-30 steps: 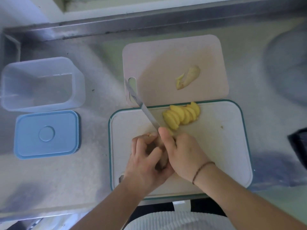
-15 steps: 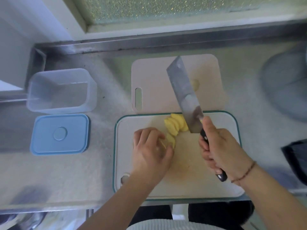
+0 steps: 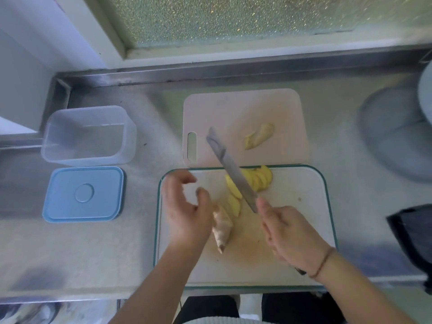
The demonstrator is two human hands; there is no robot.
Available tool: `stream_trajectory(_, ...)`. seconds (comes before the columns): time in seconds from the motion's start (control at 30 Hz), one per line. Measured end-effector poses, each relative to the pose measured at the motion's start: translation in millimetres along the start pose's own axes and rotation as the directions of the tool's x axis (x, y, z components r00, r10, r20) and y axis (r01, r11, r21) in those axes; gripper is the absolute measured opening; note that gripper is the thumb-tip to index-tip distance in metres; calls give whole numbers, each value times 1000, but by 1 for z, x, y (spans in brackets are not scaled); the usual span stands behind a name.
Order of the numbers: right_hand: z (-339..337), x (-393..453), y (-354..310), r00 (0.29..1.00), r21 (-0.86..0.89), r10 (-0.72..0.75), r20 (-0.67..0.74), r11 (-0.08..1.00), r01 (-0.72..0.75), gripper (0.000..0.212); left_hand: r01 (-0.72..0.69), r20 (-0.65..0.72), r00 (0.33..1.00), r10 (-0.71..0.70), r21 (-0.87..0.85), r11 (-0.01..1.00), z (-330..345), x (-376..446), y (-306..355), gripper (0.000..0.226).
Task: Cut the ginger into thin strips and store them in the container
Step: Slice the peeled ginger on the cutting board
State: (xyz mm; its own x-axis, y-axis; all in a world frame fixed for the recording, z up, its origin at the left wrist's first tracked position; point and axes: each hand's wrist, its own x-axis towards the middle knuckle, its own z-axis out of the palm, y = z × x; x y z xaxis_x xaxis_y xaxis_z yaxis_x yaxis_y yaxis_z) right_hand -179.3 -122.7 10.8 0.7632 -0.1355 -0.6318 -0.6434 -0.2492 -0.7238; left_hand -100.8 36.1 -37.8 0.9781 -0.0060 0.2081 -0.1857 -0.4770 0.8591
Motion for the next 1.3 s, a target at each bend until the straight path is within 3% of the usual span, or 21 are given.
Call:
stream_trajectory(0.07,12,4,5,986,-406,-154,-60,906,117,75,-297,-47,954,295,-60,953,-12,7,4,19)
stream_trajectory(0.13,23,6,8,972,-664,-213,-102,742,93,83,-526,145,837,528,-56,849,-18,15,9,14)
stream_trajectory(0.2,31,9,11,959,-764,-247,-137,643,57,86,-606,365,755,544,74,792,-17,21,8,11)
stream_trajectory(0.23,34,11,12,953,-779,-260,-154,625,45,83,-599,432,757,490,161,784,-15,23,5,13)
stream_trajectory(0.33,36,13,13,938,-797,-281,-205,604,7,67,-475,545,790,280,256,842,-13,29,1,25)
stream_trajectory(0.47,33,13,16,897,-822,-390,-208,566,56,66,-483,689,709,148,322,814,-11,39,4,42)
stream_trajectory(0.6,31,11,15,871,-826,-440,-217,559,77,65,-653,770,586,253,264,710,-6,51,3,38)
stream_trajectory(0.73,31,9,11,880,-817,-427,-210,571,82,64,-841,821,406,401,165,515,-4,60,4,39)
stream_trajectory(0.8,32,7,11,887,-818,-413,-206,571,76,64,-884,818,364,445,153,441,-4,64,6,28)
stream_trajectory(0.9,30,-1,13,879,-829,-439,-188,551,98,64,-881,768,411,492,196,431,-4,76,11,18)
stream_trajectory(1.0,17,-15,33,875,-823,-435,-210,563,82,63,-804,669,531,520,204,559,-8,94,21,16)
stream_trajectory(1.1,-11,-35,49,931,-749,-236,-278,660,-56,72,-748,595,584,552,129,651,-21,111,24,20)
stream_trajectory(1.17,-29,-41,59,912,-706,-157,-379,686,-175,76,-743,606,567,558,84,664,-23,116,16,20)
stream_trajectory(1.3,-51,-43,73,846,-554,-111,-522,798,-237,90,-810,749,382,540,-9,586,2,100,-17,15)
